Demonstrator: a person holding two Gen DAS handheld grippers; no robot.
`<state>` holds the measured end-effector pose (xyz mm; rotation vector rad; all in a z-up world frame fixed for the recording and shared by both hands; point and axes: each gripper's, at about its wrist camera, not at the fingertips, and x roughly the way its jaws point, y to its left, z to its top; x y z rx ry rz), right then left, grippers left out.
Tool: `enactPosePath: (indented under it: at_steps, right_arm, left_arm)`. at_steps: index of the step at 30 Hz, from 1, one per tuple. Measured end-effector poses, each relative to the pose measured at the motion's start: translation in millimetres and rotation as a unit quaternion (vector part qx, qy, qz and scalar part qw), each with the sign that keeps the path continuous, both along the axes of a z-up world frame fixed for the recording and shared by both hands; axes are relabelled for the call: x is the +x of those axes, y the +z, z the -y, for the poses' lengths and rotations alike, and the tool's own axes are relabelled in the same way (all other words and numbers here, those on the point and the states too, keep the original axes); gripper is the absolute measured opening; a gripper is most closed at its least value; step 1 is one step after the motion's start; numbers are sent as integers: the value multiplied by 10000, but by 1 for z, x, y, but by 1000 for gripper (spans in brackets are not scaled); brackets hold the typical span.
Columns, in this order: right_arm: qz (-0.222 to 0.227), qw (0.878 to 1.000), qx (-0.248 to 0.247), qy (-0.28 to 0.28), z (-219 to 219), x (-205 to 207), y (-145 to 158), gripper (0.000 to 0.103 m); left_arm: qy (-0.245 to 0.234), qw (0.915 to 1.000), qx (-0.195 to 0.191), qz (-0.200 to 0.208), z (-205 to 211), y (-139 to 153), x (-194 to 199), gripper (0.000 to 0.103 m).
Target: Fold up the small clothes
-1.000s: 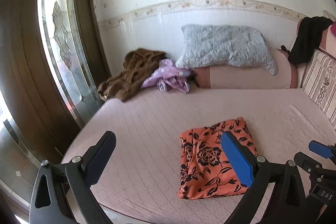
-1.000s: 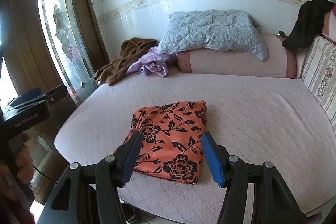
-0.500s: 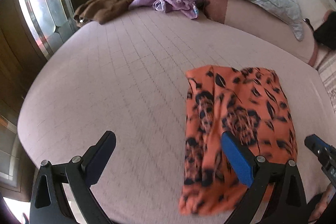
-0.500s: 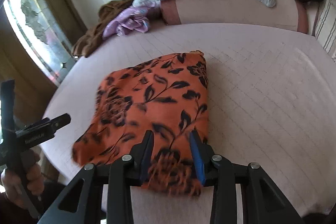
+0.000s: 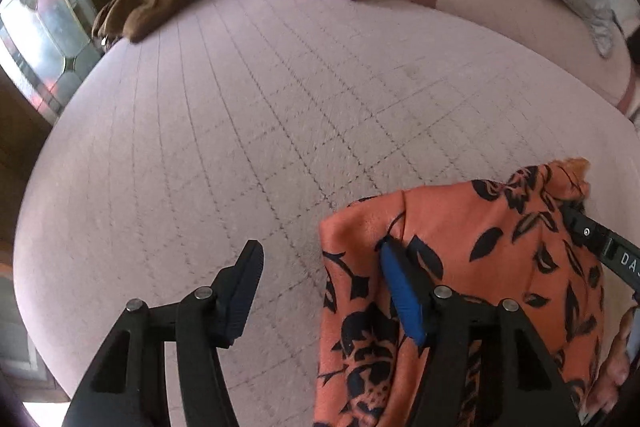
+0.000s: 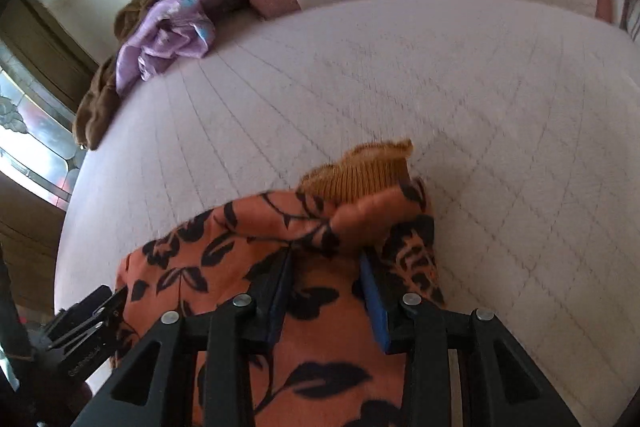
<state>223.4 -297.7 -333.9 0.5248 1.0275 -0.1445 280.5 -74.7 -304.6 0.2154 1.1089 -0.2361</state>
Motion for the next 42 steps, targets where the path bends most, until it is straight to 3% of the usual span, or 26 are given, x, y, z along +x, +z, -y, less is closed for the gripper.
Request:
enactPosePath:
  at_steps: [5,9,14,16,19,22,26,30,32,37,42]
  right_arm:
    - [165,9996,-45,205,-3,-36,29,38]
    - [315,9984,-82,472,-19,-89,47,38]
    - [201,9980,-83,588,-45,-138,31,39]
    - [384,9962,-410,662,-57,-145,18,39]
    - [302,9934,-797,773,-68,-144,27,39]
    - [351,9958,-502,679,-64,-152,40,39]
    - [354,9958,-529,653,-72,-176,44,39]
    - [-96,9964,-395,738,-81,-173,9,39]
    - [74,9963,-518,686,-83,-172,6,40]
    - [-252,9956,-554,719,-86,-157,15,40]
    - [-137,9970,-343,679,-82,-158,37,40]
  left_arm:
    - [54,9997,-231,96,-41,25,-36,63]
    - [-68,9996,-110,270,-57,27,-80,63]
    - [16,9953,934,264,-53,-23,-100,63]
    - [14,9958,855,340,-56,-21,-98,66]
    - [52,9975,580,410,-64,-11,-98,65]
    - [111,9981,416,439,-70,-8,-102,65]
    - [-71,9967,287,757,-69,4,-114,65]
    - [-154,9966,260,769,-68,5,-116,65]
    - [-185,9966,252,763,-66,5,-119,65]
    - [-233,9964,206,790,-64,8,-129,65]
    - [-254,9967,161,760,-66,4,-113,65]
